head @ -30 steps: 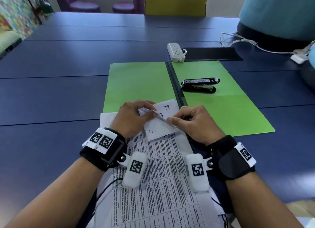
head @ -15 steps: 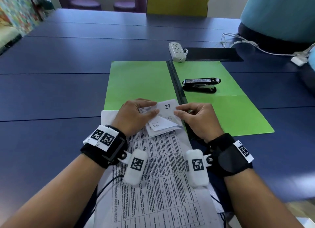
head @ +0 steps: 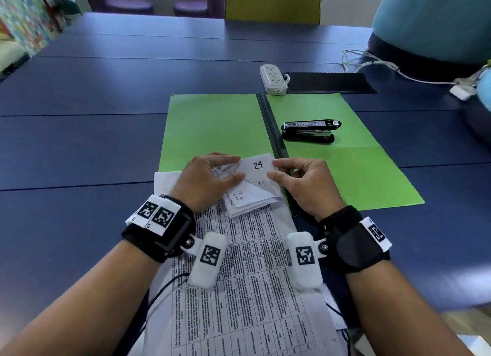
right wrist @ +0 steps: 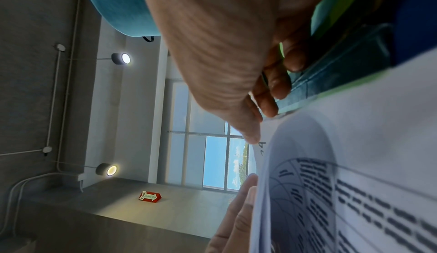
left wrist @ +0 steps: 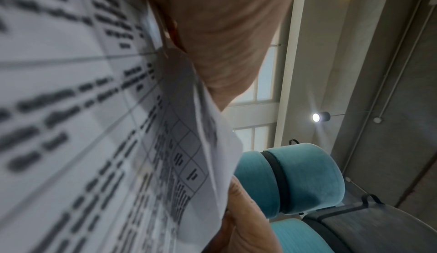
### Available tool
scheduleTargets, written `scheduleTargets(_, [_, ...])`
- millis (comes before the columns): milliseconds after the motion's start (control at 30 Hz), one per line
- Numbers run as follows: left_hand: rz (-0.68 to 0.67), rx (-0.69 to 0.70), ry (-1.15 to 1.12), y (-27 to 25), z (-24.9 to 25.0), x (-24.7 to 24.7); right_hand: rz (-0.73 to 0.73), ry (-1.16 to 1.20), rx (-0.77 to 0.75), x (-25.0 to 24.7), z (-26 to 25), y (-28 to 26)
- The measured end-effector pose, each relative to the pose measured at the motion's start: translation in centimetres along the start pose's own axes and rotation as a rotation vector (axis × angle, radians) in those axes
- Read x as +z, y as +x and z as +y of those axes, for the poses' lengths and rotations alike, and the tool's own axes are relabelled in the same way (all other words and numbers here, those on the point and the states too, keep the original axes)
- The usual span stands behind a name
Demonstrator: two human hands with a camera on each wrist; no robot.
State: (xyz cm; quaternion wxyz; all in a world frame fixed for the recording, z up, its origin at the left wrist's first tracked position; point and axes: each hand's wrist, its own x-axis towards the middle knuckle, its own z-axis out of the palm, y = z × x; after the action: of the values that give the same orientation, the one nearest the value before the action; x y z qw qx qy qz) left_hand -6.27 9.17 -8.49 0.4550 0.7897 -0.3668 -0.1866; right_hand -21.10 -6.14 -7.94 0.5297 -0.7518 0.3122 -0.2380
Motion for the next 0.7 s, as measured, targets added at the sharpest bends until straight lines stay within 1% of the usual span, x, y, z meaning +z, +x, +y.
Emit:
scheduleTargets(267, [-0.031,0.009,0.037,0.12,0.05,-0.01,-0.02,-0.006,-0.021,0.06,0.06,0.07])
scheduleTargets(400, [-0.002,0.005,0.026,0.05,-0.01,0.06,-0.01,0.021,-0.03,0.04,0.14,0.14])
scheduleTargets(533, [-0.026,0.009,0.05,0.06,0.04,0.11,0.002,0.041,-0.034,0.12,0.19,0.24])
scheduleTargets(700, [-0.014,0.029,0.066,-0.07,0.05,0.02,0.013,0.047,-0.035,0.07,0.29,0.23])
